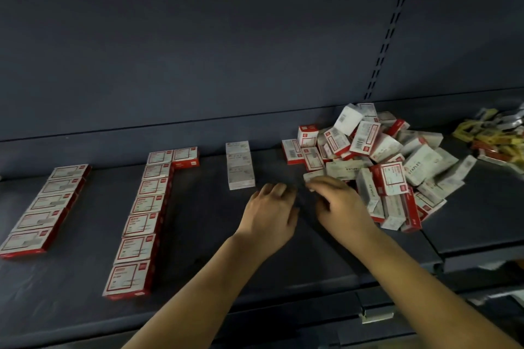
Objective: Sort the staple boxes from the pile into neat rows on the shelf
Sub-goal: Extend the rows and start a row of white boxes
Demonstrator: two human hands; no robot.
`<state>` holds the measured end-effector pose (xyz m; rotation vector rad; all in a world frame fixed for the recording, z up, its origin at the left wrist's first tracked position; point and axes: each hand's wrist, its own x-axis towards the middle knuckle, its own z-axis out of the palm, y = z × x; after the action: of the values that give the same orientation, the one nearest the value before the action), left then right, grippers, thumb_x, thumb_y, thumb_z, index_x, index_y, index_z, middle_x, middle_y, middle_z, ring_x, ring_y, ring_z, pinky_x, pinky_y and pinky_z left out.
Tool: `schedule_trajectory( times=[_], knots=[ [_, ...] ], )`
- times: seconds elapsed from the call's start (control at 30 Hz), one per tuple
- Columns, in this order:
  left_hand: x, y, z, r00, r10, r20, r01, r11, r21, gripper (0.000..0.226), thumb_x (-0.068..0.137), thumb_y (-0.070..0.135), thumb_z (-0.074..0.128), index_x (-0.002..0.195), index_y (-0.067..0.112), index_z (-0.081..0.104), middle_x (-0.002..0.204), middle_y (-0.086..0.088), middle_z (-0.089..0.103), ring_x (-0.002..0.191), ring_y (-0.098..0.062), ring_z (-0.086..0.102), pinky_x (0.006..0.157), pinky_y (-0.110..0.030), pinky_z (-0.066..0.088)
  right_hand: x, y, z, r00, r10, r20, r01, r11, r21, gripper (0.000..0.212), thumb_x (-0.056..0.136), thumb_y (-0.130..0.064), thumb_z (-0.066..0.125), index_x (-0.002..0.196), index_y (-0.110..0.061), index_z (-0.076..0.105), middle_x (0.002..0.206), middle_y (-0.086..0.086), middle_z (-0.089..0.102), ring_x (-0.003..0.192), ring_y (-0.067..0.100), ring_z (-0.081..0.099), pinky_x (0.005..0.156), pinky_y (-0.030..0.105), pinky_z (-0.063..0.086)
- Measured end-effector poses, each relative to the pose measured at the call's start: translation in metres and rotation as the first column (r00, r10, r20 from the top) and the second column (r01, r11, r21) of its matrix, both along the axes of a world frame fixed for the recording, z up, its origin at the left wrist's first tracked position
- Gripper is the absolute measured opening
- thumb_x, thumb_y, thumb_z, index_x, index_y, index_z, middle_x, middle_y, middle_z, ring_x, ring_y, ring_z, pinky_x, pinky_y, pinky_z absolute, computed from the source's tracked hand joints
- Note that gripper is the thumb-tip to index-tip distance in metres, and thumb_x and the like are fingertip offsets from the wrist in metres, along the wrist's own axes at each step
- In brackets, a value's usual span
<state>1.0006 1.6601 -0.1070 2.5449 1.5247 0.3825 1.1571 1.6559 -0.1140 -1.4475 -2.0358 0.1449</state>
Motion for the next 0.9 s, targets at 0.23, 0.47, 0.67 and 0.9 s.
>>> schedule_trajectory(
  times=[0.23, 0.47, 0.67, 0.9],
  knots=[
    [0.035, 0.016, 0.008, 0.997, -0.06, -0.047, 0.061, 0.998, 0.022, 0.042, 0.097, 0.027, 0.04, 0.135, 0.012, 0.044, 0.133, -0.006, 0.049, 0.121, -0.024, 0.043, 0.099, -0.033, 0.034, 0.023, 0.033, 0.031, 0.955, -0.104, 0.277, 0.142, 0.982, -0.121, 0.041, 0.081, -0.004, 0.059, 0.122, -0.011, 0.058, 0.124, 0.007, 0.056, 0.115, 0.025, 0.051, 0.098, 0.036, 0.041],
    [0.027, 0.023, 0.005, 0.998, -0.009, -0.062, 0.008, 1.0, -0.021, 0.037, 0.096, 0.026, 0.041, 0.13, 0.013, 0.048, 0.127, -0.004, 0.051, 0.118, -0.021, 0.043, 0.096, -0.032, 0.037, 0.02, 0.055, 0.027, 0.848, -0.091, 0.522, 0.234, 0.948, -0.215, 0.047, 0.083, -0.014, 0.058, 0.13, -0.014, 0.049, 0.131, 0.006, 0.048, 0.125, 0.024, 0.037, 0.101, 0.038, 0.037],
    [0.018, 0.022, -0.001, 0.998, -0.004, -0.064, -0.003, 0.995, -0.097, 0.039, 0.097, 0.028, 0.041, 0.133, 0.015, 0.046, 0.133, -0.003, 0.047, 0.123, -0.02, 0.04, 0.102, -0.032, 0.035, 0.02, 0.057, 0.026, 0.787, -0.035, 0.615, 0.23, 0.943, -0.241, 0.043, 0.085, -0.017, 0.055, 0.128, -0.016, 0.051, 0.126, 0.004, 0.052, 0.123, 0.023, 0.034, 0.1, 0.04, 0.032],
    [0.013, 0.016, -0.002, 0.997, -0.053, -0.049, 0.045, 0.988, -0.15, 0.042, 0.096, 0.027, 0.044, 0.136, 0.015, 0.044, 0.138, -0.003, 0.045, 0.128, -0.019, 0.037, 0.107, -0.031, 0.03, 0.022, 0.058, 0.028, 0.821, 0.02, 0.571, 0.171, 0.945, -0.279, 0.044, 0.084, -0.017, 0.057, 0.128, -0.021, 0.051, 0.128, 0.002, 0.05, 0.121, 0.022, 0.04, 0.104, 0.037, 0.028]
  ],
)
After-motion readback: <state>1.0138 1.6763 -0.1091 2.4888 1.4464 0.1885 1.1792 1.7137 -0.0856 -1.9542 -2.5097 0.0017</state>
